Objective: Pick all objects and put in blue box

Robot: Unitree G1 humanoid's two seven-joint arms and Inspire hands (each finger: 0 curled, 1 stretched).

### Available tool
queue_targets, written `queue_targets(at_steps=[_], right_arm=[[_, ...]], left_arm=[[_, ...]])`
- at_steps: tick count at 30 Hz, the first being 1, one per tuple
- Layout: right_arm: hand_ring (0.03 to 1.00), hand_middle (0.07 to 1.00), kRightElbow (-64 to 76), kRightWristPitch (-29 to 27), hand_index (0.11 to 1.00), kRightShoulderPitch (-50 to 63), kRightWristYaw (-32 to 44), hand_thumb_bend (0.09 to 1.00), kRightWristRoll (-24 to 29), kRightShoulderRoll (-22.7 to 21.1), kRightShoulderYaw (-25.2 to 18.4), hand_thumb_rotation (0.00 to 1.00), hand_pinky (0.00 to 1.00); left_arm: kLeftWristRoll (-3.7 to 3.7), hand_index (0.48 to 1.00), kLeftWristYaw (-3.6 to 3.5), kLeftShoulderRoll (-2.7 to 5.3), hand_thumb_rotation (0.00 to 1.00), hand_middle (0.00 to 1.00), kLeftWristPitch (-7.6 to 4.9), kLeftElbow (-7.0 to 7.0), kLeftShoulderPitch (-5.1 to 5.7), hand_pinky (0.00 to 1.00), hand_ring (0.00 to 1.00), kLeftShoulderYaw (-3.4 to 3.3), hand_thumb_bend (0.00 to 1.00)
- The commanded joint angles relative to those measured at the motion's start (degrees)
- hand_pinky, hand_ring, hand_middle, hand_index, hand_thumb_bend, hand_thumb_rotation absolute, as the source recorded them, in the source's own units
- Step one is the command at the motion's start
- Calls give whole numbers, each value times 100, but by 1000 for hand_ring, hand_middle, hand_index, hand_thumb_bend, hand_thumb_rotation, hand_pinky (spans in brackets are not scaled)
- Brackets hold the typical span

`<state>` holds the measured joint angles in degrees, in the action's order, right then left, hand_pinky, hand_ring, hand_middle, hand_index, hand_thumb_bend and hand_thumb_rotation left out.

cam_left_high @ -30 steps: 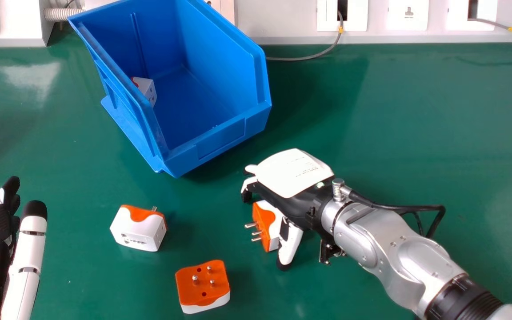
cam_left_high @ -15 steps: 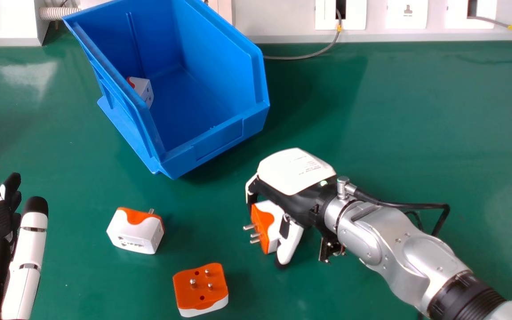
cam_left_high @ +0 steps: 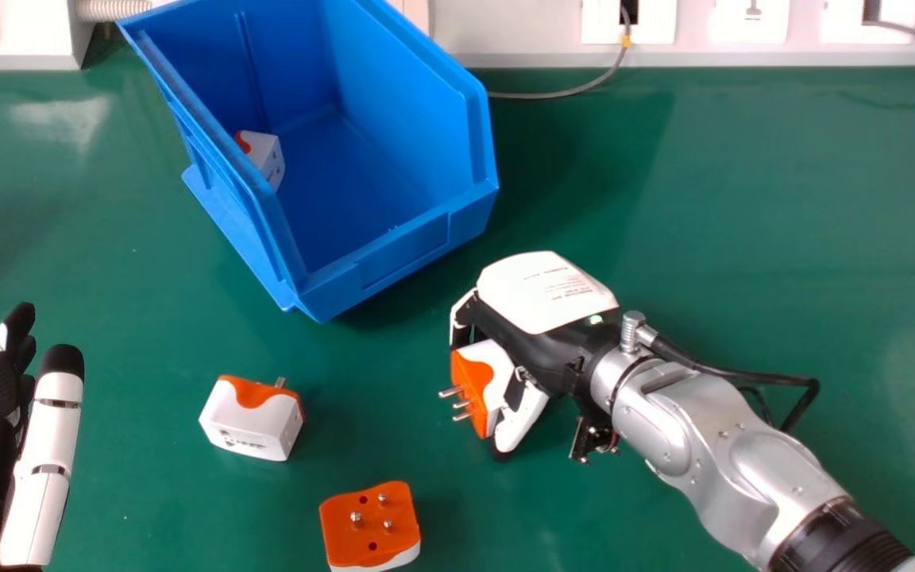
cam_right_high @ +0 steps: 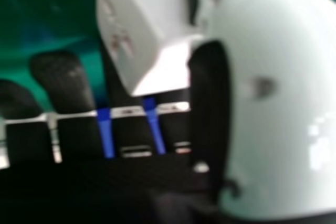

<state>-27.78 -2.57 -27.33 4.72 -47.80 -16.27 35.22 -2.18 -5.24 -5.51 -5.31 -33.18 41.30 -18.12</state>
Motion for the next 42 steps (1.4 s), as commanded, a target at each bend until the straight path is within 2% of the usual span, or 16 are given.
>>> queue_targets(at_steps=[1,5,9,14,17,19,24,28,29,31,34,38,42], right_arm=[[172,314,-59,96,475,147,-49,494,-12,-142,-86,111,125],[149,251,54,81,471,222,-81,487,1,-168,-127,140,102],[148,246,339,123,470,365,-66,485,0,-204,-172,146,100],[125,207,788,214,469,528,114,484,11,-277,-207,152,80],[118,198,1673,206,469,805,492,484,118,-524,-350,153,73],[124,212,2094,176,469,937,677,484,177,-659,-461,153,76],[126,222,3258,97,469,1405,1004,484,243,-1050,-832,152,77],[117,217,3895,7,469,1720,987,484,282,-1232,-1115,153,66],[119,222,4010,-16,469,1777,972,484,297,-1250,-1175,153,65],[127,234,4166,-67,470,1842,951,484,310,-1251,-1273,153,69],[133,240,4326,-143,470,1846,902,484,317,-1179,-1369,152,74],[140,243,4388,-180,469,1675,826,485,374,-888,-1412,151,83],[125,216,4168,-187,469,1334,716,485,395,-480,-1368,150,76]], left_arm=[[-18,1000,-34,-60,1000,1000,-18,-185,8,1000,1000,-47,363],[-10,1000,-52,-75,1000,1000,-12,-166,-6,1000,1000,-55,380],[3,1000,-76,-76,1000,1000,-47,-84,-41,1000,1000,-64,386],[-8,1000,-83,-57,1000,1000,-43,-80,-61,1000,1000,-53,392],[-39,1000,-65,-14,1000,1000,-144,37,-79,1000,1000,-14,393],[-54,1000,-50,19,1000,1000,-179,60,-75,1000,1000,17,395],[-69,1000,0,136,1000,1000,-483,311,0,1000,1000,108,397],[-53,1000,20,170,1000,1000,-706,546,-32,1000,1000,168,395],[-54,1000,23,184,1000,1000,-744,566,-27,1000,1000,196,395],[-50,1000,24,203,1000,1000,-806,592,-20,1000,1000,245,392],[-1,1000,2,197,1000,1000,-884,646,-13,1000,1000,285,386],[94,1000,-46,158,1000,1000,-999,738,4,1000,1000,285,384],[133,1000,-90,140,1000,1000,-1048,736,42,1000,1000,271,385]])
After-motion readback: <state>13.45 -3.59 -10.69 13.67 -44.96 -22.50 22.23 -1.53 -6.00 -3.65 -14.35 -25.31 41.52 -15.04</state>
